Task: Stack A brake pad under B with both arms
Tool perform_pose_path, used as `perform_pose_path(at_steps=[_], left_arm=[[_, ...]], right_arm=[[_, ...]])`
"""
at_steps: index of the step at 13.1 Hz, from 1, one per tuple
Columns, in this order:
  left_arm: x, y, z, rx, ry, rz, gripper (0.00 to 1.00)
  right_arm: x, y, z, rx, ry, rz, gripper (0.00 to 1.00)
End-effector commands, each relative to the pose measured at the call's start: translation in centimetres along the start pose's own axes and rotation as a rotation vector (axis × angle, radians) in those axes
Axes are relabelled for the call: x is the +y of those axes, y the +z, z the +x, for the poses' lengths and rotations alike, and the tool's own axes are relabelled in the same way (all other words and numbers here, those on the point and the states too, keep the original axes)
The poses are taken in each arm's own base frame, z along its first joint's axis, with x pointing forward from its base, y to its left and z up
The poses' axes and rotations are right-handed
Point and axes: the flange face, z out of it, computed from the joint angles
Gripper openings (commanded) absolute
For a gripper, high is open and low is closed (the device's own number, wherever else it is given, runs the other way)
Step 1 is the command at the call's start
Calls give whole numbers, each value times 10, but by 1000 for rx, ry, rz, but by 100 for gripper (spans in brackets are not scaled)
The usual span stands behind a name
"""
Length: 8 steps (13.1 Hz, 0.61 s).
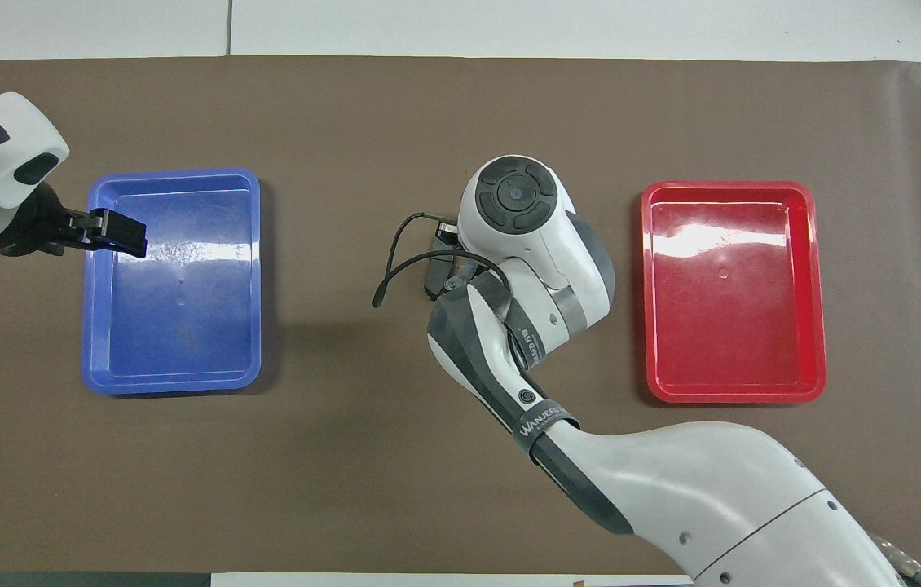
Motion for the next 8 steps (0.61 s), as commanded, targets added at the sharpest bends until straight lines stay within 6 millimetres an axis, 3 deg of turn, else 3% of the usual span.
perform_pose_path(at_steps=[1,2,5,8], left_arm=[[-26,-32,-1,-11,19,0,100],[-41,-39,2,-25,15,0,100],[-61,-60,-7,-36,53,25,100],[-78,-59,-16,-66,76,20,100]], right_arm=[[-20,10,-6,-5,0,32,0],[-27,13,-16,-8,-16,30,0],[-29,20,-21,-16,-24,23,0],[-27,28,-27,-18,-40,9,0]])
